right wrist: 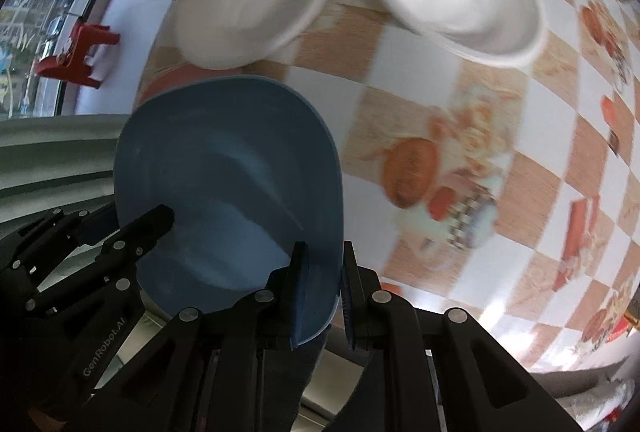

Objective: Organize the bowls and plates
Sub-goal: 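Lift the light-blue plate with both grippers and carry it over the pink plate, then lower the light-blue plate onto the pink plate and open both grippers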

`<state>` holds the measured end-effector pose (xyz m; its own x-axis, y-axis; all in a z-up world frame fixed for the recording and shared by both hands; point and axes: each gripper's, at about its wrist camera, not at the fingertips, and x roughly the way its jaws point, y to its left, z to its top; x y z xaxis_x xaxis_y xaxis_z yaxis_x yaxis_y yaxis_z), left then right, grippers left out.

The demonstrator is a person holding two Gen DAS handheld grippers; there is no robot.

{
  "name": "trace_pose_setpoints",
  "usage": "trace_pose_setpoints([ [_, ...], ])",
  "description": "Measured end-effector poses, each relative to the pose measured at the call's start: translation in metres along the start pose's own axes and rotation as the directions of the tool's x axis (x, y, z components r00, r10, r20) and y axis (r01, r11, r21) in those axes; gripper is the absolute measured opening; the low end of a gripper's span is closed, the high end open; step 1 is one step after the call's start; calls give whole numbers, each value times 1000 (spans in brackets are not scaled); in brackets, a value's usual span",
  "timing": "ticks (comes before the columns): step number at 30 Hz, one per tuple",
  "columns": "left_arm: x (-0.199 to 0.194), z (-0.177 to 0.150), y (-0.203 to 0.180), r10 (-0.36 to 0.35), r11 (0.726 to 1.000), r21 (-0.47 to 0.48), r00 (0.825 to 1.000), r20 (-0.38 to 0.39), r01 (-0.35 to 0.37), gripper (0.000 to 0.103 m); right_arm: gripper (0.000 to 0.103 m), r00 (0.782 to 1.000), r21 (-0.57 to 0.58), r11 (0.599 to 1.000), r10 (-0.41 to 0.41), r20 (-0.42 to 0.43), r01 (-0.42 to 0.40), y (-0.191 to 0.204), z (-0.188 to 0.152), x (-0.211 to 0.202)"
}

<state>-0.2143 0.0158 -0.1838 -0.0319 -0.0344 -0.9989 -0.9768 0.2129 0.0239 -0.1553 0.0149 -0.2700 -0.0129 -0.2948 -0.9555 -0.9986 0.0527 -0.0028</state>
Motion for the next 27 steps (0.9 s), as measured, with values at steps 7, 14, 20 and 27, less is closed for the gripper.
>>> trace_pose_setpoints([
  [7, 2, 4, 38, 17, 999, -45, 1000, -3, -17, 28, 17, 1000, -53, 998, 12, -26, -13, 46, 19, 23],
  [14, 17, 14, 53, 32, 999, -43, 999, -28, -33, 28, 17, 997, -50, 998, 25, -77, -29, 71, 37, 47],
  [20, 29, 28, 53, 22, 998, -52, 999, -48, -24, 28, 17, 995, -46, 999, 3, -104, -8, 80, 57, 59],
  [27, 38, 37, 57, 17, 997, -71, 999, -33, -20, 28, 18, 995, -23, 1000, -14, -94, 11, 79, 78, 63],
])
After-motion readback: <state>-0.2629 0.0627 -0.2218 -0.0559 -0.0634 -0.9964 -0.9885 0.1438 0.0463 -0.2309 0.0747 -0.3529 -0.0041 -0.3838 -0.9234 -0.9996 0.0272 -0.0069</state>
